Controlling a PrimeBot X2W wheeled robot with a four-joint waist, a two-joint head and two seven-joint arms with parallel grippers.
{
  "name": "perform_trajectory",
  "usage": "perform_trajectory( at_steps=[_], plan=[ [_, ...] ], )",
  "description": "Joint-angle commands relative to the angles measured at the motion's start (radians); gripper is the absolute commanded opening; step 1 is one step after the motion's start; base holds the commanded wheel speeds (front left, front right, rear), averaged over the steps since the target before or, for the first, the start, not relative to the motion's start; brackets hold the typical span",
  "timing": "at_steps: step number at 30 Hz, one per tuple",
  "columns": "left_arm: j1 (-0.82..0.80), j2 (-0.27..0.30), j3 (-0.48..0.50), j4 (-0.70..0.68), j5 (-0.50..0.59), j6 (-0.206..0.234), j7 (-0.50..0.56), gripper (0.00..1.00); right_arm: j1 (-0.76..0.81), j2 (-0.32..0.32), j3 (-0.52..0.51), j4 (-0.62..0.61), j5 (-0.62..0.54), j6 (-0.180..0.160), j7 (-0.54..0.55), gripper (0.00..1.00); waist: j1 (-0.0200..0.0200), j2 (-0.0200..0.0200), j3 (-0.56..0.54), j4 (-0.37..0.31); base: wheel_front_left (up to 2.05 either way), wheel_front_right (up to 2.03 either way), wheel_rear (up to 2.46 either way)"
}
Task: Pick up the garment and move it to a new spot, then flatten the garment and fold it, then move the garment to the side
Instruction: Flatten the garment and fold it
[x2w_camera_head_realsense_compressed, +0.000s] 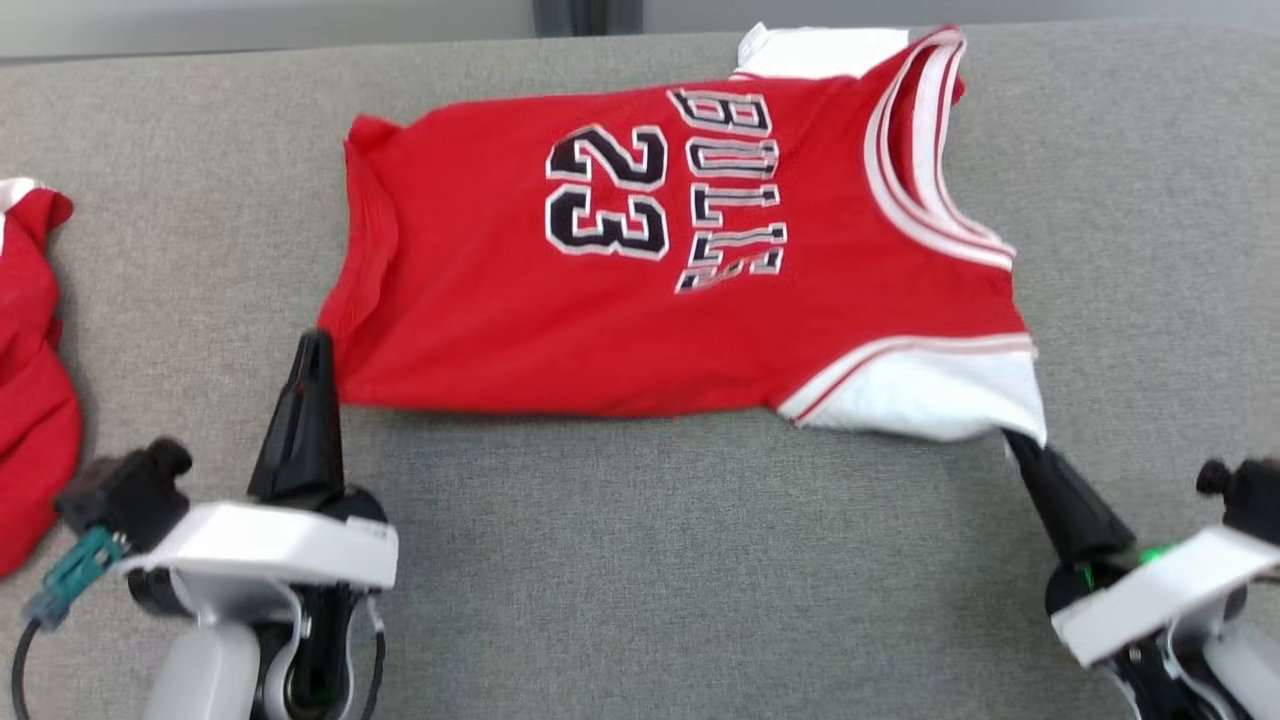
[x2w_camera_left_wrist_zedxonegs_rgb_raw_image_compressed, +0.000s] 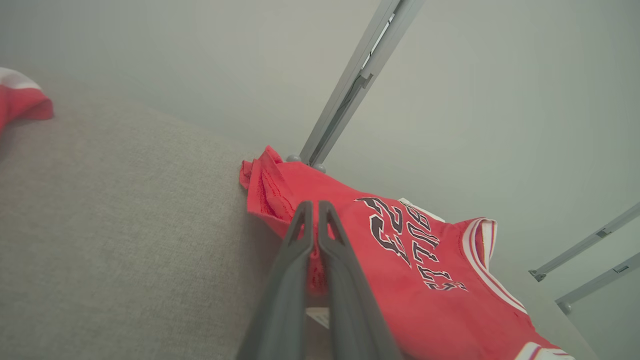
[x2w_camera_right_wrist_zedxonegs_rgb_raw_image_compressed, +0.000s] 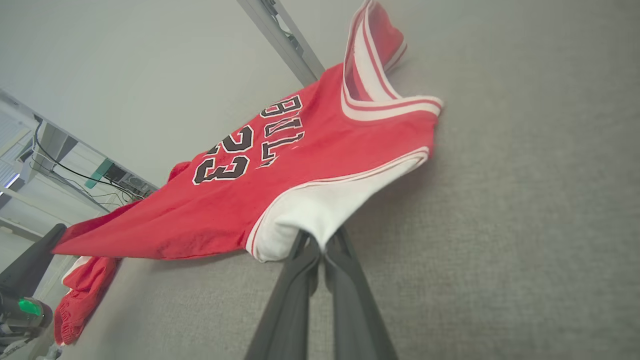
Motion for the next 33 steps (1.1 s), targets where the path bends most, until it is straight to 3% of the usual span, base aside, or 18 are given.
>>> perform_trajectory(
  at_steps=[1, 12, 22, 29, 33],
  plan=[
    [0.031, -0.001, 0.01, -0.024, -0.019, 0.012, 0.012, 0.0, 0.031, -0.009, -0.005, -0.009, 0.004, 0.002, 0.011, 0.0, 0.0, -0.0001, -0.015, -0.006, 0.0, 0.0, 0.0],
    [0.344, 0.01, 0.058, -0.221, -0.073, 0.128, 0.112, 0.0, 0.363, 0.018, -0.085, -0.144, 0.015, 0.002, 0.167, 0.0, 0.0, -0.0001, -0.087, -0.007, 0.0, 0.0, 0.0],
    [0.465, 0.068, 0.063, -0.305, -0.051, 0.172, 0.189, 0.0, 0.572, 0.049, -0.193, -0.247, 0.021, 0.002, 0.413, 0.0, 0.0, -0.0001, -0.108, -0.022, 0.0, 0.0, 0.0],
    [0.45, 0.093, 0.041, -0.347, -0.066, 0.16, 0.245, 0.0, 0.617, 0.12, -0.289, -0.298, 0.007, 0.002, 0.55, 0.0, 0.0, -0.0001, -0.104, -0.026, 0.0, 0.0, 0.0],
    [0.41, 0.087, 0.039, -0.372, -0.11, 0.135, 0.263, 0.0, 0.59, 0.174, -0.346, -0.357, 0.062, 0.002, 0.62, 0.0, 0.0, -0.0001, -0.087, -0.028, 0.0, 0.0, 0.0]
  ],
)
